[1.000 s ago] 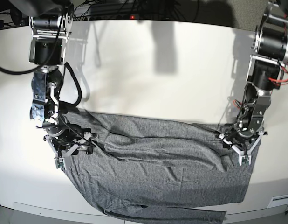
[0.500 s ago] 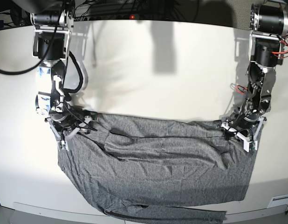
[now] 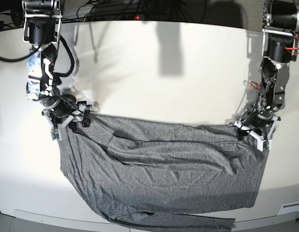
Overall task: Fold the T-shirt properly
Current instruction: 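Pull the held shirt edge with both grippers toward the robot base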
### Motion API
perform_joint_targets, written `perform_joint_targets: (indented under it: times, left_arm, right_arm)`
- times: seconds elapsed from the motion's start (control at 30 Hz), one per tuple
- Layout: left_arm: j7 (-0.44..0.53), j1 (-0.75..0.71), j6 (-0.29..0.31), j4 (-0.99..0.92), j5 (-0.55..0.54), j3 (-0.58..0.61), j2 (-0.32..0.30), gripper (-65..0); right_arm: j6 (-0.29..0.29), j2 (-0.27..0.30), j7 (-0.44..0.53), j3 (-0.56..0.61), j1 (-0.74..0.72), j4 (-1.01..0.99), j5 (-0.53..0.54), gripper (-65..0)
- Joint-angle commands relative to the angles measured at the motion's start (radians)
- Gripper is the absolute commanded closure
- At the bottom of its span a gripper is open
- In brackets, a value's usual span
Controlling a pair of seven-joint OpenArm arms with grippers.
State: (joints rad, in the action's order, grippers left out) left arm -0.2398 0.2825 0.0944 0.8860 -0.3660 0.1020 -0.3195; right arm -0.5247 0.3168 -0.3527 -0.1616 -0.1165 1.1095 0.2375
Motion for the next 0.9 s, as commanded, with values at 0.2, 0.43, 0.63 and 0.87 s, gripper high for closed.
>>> perform_joint_targets:
  times: [0.2, 0.43, 0.63, 0.87]
  left_arm:
    - [-0.053, -0.076, -0.015, 0.069, -0.006, -0.003, -0.077, -36.5]
    - [-0.092, -0.195, -0.015, 0.224, -0.006, -0.003, -0.083, -36.5]
    - [-0.113, -0.291, -0.015, 0.29, -0.002, -0.003, -0.083, -36.5]
    - [-0.111, -0.399, -0.016, 0.295, -0.002, -0.003, -0.109, -36.5]
  right_arm:
    - [0.007, 0.024, -0.083, -0.002, 0.063, 0.121, -0.016, -30.3]
    - [0.008, 0.025, -0.12, -0.002, 0.154, 0.232, -0.016, -30.3]
    - [0.009, 0.025, -0.145, -0.002, 0.273, 0.365, -0.016, -30.3]
    - [0.009, 0.025, -0.153, -0.002, 0.408, 0.479, -0.017, -30.3]
